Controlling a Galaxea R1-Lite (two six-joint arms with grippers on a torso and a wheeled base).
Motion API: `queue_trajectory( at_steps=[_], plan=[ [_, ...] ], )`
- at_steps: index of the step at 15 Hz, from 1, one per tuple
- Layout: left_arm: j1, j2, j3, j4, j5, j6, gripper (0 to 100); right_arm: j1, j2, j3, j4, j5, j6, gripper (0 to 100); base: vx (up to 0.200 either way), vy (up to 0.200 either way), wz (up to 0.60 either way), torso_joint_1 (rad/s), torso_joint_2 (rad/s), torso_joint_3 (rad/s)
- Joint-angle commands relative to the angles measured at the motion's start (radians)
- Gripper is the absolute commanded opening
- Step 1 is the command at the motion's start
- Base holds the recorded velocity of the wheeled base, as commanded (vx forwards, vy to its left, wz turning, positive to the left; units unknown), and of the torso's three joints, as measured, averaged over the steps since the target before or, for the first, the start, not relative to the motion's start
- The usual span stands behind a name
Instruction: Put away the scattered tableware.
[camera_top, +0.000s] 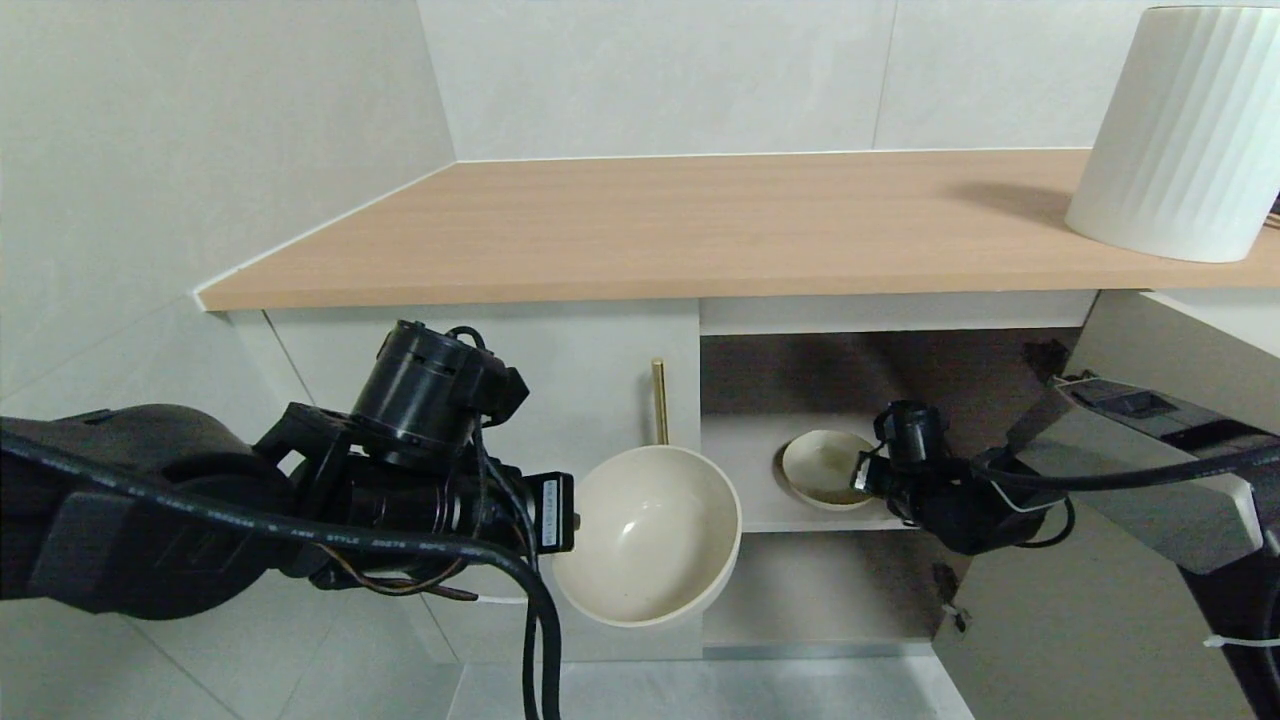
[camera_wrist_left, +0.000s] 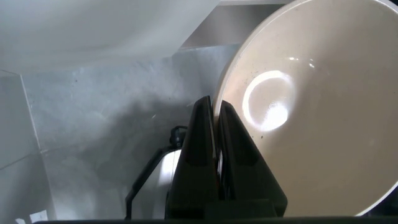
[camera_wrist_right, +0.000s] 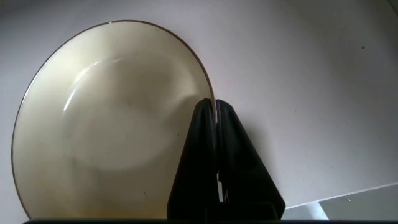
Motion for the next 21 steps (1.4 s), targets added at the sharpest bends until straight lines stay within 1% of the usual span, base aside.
queue_trajectory(
  at_steps=[1,2,10,11,14,15,17,18,19,20,21],
  plan=[
    [-0.001,0.005,0.0,0.0,0.0,-0.001,0,0.001,0.002,-0.002,0.0,0.001,0.0,0,0.0,0.0,0.0,0.0,0.0,0.0],
    [0.001,0.005,0.0,0.0,0.0,-0.001,0,0.001,0.002,-0.002,-0.001,0.001,0.0,100,0.0,0.0,0.0,0.0,0.0,0.0],
    [-0.001,0.005,0.0,0.0,0.0,-0.001,0,0.007,-0.012,0.007,-0.004,0.001,0.0,100,0.0,0.0,0.0,0.0,0.0,0.0],
    [-0.001,0.006,0.0,0.0,0.0,-0.001,0,0.016,-0.046,0.035,0.0,0.001,0.003,100,0.0,0.0,0.0,0.0,0.0,0.0],
    [-0.004,0.055,0.0,0.002,0.003,0.001,0,0.08,-0.187,0.18,0.002,0.023,0.003,100,0.0,0.0,0.0,0.0,0.0,0.0],
    [-0.016,0.078,0.0,0.008,0.01,-0.001,0,0.111,-0.254,0.233,0.009,0.053,0.0,100,0.0,0.0,0.0,0.0,0.0,0.0],
    [-0.038,0.109,-0.001,0.034,0.024,0.001,0,0.165,-0.365,0.289,0.111,0.131,-0.004,100,0.0,0.0,0.0,0.0,0.0,0.0],
    [-0.056,0.14,-0.003,0.062,0.052,0.003,0,0.217,-0.454,0.322,0.213,0.199,-0.003,100,0.0,0.0,0.0,0.0,0.0,0.0],
    [-0.065,0.166,-0.007,0.081,0.09,0.003,0,0.252,-0.509,0.346,0.264,0.237,-0.003,100,0.0,0.0,0.0,0.0,0.0,0.0],
    [-0.069,0.176,-0.009,0.086,0.109,0.003,0,0.269,-0.534,0.36,0.279,0.251,-0.004,100,0.0,0.0,0.0,0.0,0.0,0.0],
    [-0.082,0.213,-0.01,0.086,0.172,0.012,0,0.317,-0.598,0.389,0.312,0.297,-0.006,100,0.0,0.0,0.0,0.0,0.0,0.0]
  ],
)
